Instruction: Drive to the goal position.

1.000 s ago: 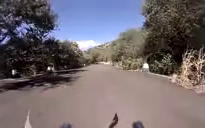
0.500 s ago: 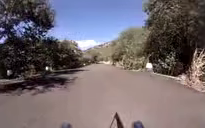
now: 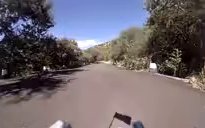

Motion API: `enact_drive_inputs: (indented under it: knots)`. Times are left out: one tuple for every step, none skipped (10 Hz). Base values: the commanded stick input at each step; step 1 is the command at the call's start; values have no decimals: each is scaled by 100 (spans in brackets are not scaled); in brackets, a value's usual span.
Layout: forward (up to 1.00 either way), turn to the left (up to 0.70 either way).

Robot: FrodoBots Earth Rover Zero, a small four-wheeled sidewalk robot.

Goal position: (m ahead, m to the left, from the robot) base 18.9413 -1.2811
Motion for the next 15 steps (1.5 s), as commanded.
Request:
enact_drive_inputs:
  knots:
    - [85, 0]
    - [85, 0]
    - [85, 0]
    - [85, 0]
    - [85, 0]
    - [85, 0]
    - [85, 0]
    - [85, 0]
    - [85, 0]
    - [85, 0]
    - [85, 0]
    - [85, 0]
    - [85, 0]
    - [85, 0]
    - [85, 0]
